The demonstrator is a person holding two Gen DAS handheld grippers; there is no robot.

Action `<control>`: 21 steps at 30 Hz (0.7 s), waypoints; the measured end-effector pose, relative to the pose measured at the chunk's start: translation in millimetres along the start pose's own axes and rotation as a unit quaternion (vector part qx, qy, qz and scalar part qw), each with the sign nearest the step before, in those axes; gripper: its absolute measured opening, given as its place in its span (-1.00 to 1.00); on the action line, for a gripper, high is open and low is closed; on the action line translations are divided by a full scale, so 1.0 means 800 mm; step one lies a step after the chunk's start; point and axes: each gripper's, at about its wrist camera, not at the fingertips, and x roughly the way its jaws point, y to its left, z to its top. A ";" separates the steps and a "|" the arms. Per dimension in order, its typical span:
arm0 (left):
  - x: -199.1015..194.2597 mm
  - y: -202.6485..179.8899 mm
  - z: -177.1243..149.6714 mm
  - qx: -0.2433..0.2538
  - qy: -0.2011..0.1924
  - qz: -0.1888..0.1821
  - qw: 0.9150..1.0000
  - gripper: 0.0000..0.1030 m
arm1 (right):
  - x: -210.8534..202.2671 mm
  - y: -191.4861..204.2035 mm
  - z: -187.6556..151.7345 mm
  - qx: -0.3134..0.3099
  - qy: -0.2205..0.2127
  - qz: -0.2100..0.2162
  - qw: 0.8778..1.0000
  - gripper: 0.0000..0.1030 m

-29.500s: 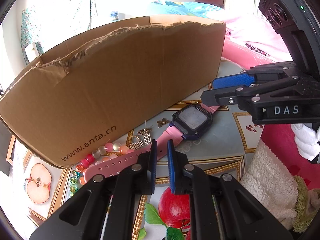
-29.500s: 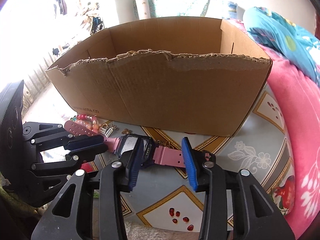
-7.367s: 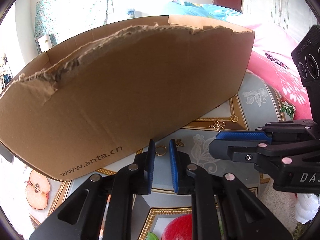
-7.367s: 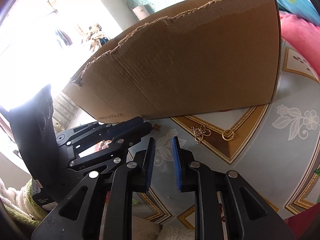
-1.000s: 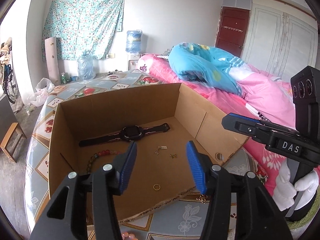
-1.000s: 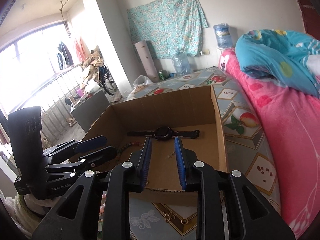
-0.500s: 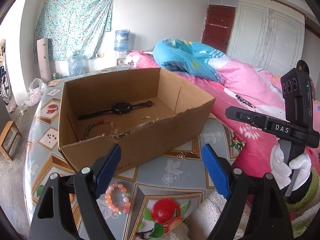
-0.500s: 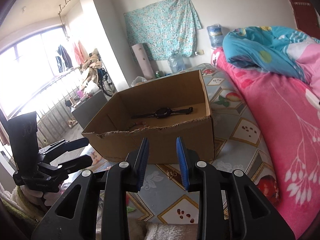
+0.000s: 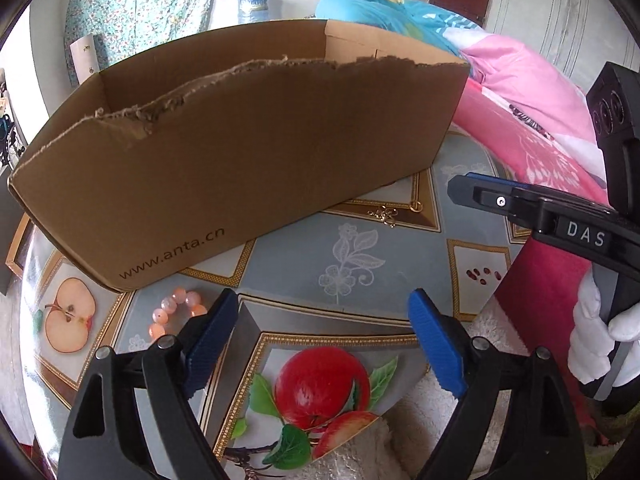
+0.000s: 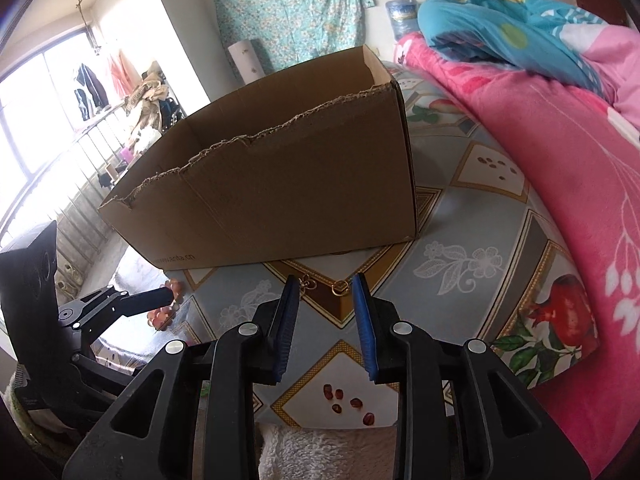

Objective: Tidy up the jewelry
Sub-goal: 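Move the left tool back beside the box while the right tool closes on a gold earring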

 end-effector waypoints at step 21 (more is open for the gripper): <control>0.037 -0.020 0.009 0.030 0.020 0.033 0.999 0.84 | 0.063 0.040 0.008 -0.089 0.037 0.023 0.995 -0.69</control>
